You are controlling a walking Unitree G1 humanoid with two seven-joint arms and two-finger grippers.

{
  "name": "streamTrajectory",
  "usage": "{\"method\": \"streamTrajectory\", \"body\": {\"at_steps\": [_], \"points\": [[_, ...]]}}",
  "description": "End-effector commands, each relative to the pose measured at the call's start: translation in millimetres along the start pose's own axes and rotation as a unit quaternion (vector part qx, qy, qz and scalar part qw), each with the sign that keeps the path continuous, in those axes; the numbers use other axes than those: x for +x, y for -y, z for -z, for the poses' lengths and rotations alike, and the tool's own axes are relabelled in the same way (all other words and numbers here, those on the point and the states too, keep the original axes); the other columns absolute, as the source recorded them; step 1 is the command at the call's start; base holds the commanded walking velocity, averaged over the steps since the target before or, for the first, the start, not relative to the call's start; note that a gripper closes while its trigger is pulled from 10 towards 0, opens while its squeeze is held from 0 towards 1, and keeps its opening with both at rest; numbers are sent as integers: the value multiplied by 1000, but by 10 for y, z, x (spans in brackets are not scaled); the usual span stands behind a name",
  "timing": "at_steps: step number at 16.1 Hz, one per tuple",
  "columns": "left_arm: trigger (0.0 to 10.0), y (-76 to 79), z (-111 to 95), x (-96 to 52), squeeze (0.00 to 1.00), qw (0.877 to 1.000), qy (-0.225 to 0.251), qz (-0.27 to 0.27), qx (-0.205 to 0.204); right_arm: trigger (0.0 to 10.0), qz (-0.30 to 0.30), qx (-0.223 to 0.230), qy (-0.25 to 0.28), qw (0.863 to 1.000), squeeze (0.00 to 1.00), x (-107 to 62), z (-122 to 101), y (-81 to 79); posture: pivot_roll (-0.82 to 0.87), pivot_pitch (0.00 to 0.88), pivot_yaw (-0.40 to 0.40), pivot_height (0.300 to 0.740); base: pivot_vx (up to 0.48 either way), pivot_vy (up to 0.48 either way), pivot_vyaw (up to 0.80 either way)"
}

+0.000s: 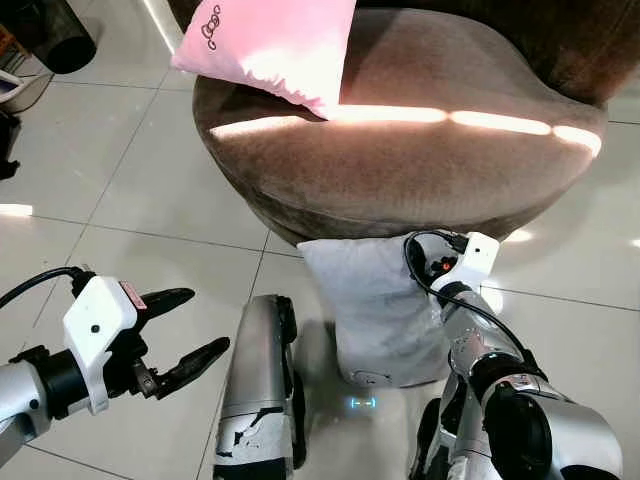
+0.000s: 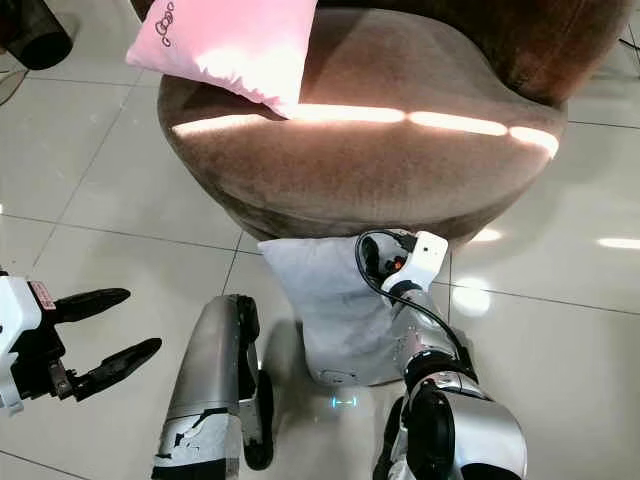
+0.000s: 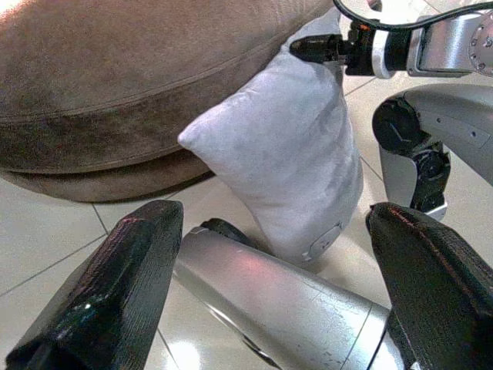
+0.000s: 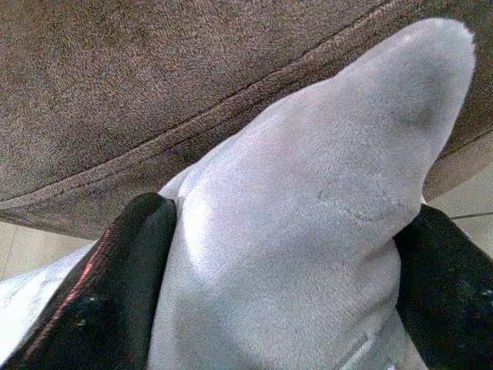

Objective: Move the pillow to the sofa from floor

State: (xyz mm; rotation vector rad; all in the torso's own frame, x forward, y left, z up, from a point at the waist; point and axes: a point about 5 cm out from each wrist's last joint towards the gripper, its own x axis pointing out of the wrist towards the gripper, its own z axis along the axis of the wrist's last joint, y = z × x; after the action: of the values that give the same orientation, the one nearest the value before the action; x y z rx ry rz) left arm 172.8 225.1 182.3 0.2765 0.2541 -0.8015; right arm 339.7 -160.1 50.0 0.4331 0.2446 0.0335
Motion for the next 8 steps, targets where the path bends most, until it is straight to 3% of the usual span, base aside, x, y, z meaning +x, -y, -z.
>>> {"method": "streamTrajectory", "body": {"at_steps": [1, 8], "points": [[10000, 52, 4, 3, 0, 1000, -6, 14, -5, 0, -6, 5, -35, 999, 0, -56, 184, -1, 435, 327, 141, 498, 0, 0, 0], [10000, 48, 13, 35, 0, 1000, -6, 12, -6, 0, -10, 0, -34, 999, 0, -83, 198, 42, 426, 318, 135, 498, 0, 0, 0]]}}
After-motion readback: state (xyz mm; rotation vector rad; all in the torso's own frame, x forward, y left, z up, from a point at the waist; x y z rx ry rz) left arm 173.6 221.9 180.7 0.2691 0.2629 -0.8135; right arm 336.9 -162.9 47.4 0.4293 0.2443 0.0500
